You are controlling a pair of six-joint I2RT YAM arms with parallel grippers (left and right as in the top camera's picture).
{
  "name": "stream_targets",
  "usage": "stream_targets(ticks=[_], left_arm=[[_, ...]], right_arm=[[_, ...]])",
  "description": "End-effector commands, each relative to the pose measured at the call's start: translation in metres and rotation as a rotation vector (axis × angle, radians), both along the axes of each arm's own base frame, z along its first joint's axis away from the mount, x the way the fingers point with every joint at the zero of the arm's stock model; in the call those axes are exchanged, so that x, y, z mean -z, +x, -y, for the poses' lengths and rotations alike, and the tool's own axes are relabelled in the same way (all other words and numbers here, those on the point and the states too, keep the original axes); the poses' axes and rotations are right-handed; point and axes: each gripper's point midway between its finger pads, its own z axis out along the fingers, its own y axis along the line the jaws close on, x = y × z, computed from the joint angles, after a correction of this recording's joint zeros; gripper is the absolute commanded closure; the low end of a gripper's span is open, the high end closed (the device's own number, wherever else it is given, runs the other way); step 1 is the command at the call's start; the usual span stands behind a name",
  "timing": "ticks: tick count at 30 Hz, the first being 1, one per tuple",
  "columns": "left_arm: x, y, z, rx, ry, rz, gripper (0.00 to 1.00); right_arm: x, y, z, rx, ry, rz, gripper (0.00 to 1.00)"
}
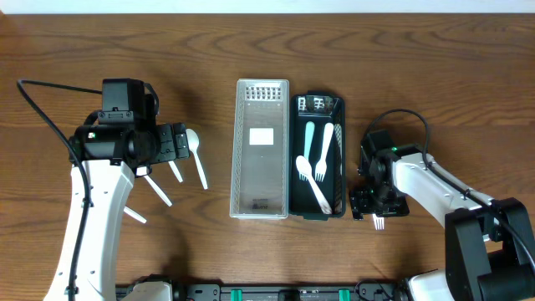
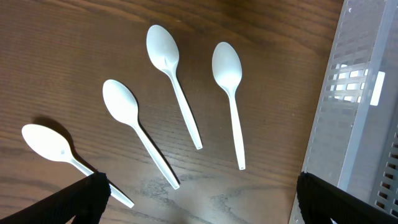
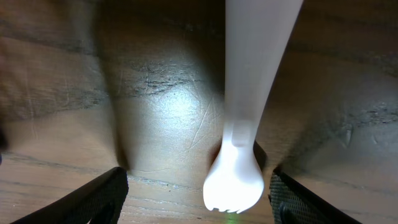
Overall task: Pack container
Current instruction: 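Lower the fork into the black basket and open the right gripper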
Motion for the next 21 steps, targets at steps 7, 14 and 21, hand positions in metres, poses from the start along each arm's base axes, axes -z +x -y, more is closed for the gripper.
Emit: stream_targets(ticks=[7, 14, 21], left_arm=[[-0.0073, 0.0037, -0.0024, 0.000, 0.014, 0.021, 0.02], [-0.0072, 0.0036, -0.0024, 0.000, 0.014, 0.020, 0.02], [-0.0073, 0.0037, -0.0024, 0.000, 0.014, 0.021, 0.02]], right_arm=[[0.0014, -0.0008, -0.0074, 0.010, 0.037, 0.001, 0.31], [0.0013, -0.0018, -0.0072, 0.011, 0.036, -0.003, 0.44], [0.0008, -0.0037, -0.0076, 0.050, 0.032, -0.012, 0.47]])
